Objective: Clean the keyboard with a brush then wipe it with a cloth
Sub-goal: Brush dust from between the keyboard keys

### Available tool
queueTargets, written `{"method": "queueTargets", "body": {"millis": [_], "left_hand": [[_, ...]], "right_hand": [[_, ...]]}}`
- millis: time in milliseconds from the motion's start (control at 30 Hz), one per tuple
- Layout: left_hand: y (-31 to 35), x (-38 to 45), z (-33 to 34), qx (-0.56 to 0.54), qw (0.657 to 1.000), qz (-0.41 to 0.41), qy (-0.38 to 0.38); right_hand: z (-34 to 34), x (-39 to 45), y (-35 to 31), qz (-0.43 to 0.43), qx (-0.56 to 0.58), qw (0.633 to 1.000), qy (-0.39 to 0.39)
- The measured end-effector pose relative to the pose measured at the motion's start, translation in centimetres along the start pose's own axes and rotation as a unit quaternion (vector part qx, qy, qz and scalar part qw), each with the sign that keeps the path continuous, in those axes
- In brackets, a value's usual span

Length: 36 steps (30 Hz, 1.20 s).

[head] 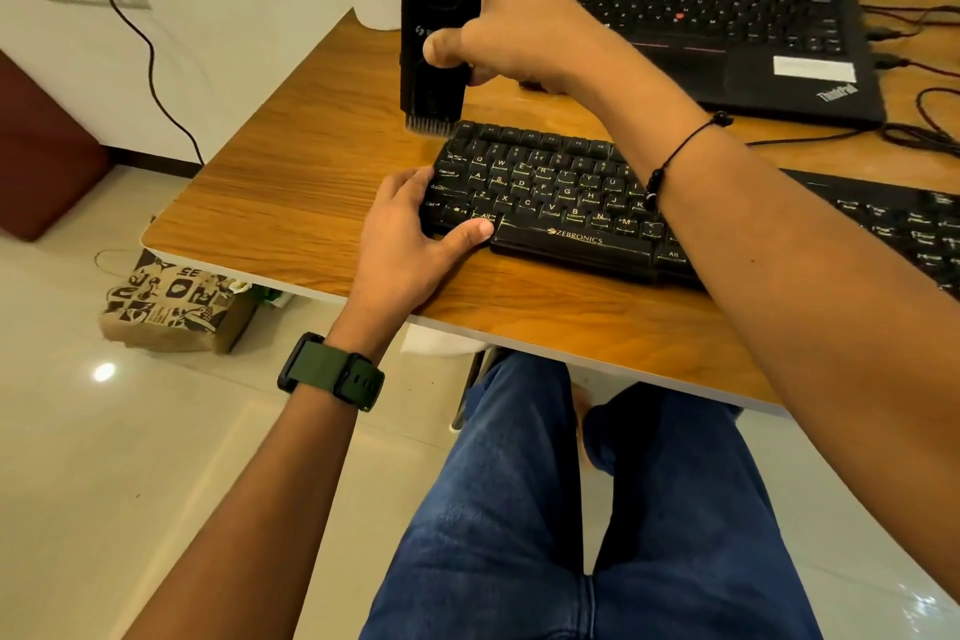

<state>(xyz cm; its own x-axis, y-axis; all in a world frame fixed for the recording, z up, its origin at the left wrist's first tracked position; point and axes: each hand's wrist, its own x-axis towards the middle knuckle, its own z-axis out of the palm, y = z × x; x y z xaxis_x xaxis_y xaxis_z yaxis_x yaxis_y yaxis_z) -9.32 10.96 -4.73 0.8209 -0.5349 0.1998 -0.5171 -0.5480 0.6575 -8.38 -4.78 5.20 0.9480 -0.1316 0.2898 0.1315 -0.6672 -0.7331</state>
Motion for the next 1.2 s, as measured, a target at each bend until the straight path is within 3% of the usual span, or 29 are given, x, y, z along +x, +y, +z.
{"method": "queueTargets", "body": {"millis": [567,767,1200], "left_hand": [[0.0,-0.1,0.0,-0.006,1.000,-0.004,0.024],[0.0,-0.1,0.0,-0.004,1.000,-0.009,0.020],[0.0,-0.1,0.1,-0.005,1.000,-0.011,0.022]], "right_hand": [[-2.4,-1.3,0.3,0.052,-0.097,0.985,-0.136],[-1.3,-0.6,-0.6,0.029,-0.096,0.992,-0.079],[-3.1,-0.9,0.3,0.049,-0.140,0.983,-0.111]]}}
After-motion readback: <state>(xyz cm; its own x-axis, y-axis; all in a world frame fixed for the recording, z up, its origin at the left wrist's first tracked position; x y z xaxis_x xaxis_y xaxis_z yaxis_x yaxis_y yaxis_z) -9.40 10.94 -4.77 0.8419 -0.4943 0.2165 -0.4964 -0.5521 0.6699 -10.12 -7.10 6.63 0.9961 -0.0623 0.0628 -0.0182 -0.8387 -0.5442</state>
